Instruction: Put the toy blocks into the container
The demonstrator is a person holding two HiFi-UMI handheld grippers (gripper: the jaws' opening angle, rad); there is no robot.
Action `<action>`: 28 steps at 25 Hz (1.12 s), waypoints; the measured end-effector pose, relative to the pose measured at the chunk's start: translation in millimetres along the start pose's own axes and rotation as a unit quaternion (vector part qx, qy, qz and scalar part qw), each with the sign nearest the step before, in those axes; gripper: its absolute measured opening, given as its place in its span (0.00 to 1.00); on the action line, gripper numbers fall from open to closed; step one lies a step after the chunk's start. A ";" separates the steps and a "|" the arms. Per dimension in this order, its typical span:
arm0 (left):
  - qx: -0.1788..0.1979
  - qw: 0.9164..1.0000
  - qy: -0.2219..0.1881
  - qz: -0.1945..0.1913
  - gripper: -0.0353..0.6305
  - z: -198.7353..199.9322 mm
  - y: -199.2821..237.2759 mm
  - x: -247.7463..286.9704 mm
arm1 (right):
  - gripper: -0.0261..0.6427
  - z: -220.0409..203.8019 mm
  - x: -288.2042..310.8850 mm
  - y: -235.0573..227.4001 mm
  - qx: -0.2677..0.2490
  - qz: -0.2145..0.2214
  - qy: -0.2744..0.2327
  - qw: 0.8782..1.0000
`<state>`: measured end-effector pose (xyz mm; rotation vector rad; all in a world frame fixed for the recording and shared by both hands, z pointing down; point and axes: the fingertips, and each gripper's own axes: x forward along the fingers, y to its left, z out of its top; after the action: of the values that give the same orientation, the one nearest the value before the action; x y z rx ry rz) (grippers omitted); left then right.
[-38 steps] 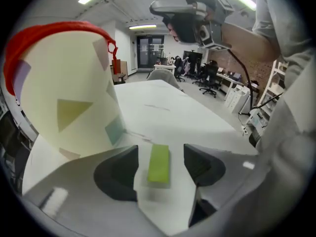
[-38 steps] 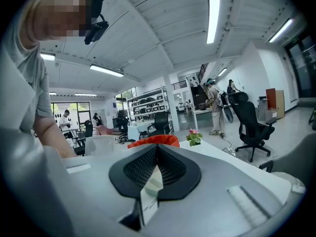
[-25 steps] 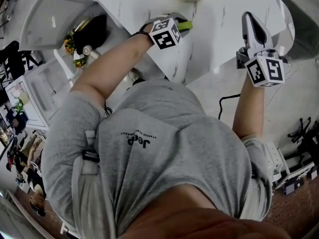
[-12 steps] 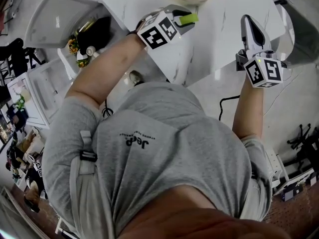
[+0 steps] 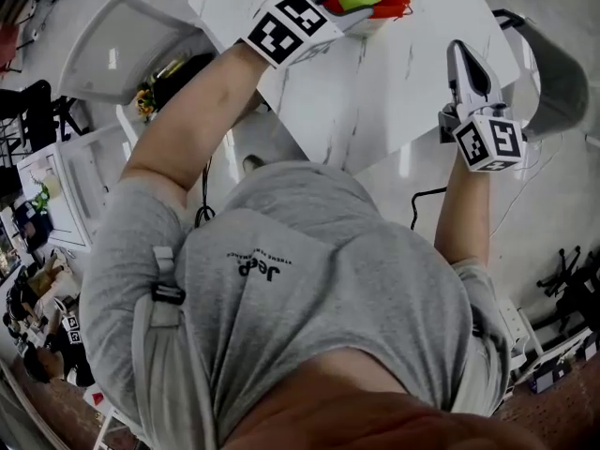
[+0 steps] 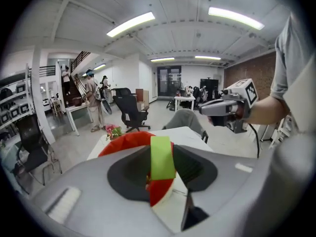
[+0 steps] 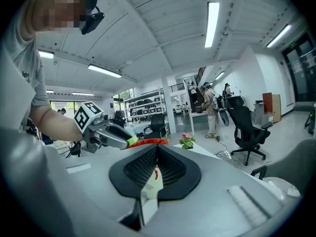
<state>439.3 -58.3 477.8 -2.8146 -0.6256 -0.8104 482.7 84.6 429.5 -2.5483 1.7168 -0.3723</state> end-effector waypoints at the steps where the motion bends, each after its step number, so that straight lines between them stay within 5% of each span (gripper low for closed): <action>1: -0.002 1.000 0.002 0.008 0.35 4.6 7.7 1.3 | 0.05 3.6 -0.1 0.5 -0.002 0.000 -0.002 1.000; 16: -0.013 0.998 0.057 0.031 0.36 7.4 53.3 42.3 | 0.05 17.7 -2.2 -17.8 -0.001 -0.014 -0.005 1.000; 19: -0.030 0.998 0.056 0.023 0.61 2.8 55.2 49.0 | 0.05 14.5 0.8 -20.5 0.003 -0.012 -0.004 1.000; 28: -0.038 0.998 0.043 0.032 0.62 4.1 55.2 34.0 | 0.05 14.0 4.0 -15.5 0.001 -0.009 -0.001 1.000</action>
<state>491.1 -95.2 491.3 -2.8333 -0.4998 -0.9568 501.3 85.6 419.3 -2.5632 1.6923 -0.3711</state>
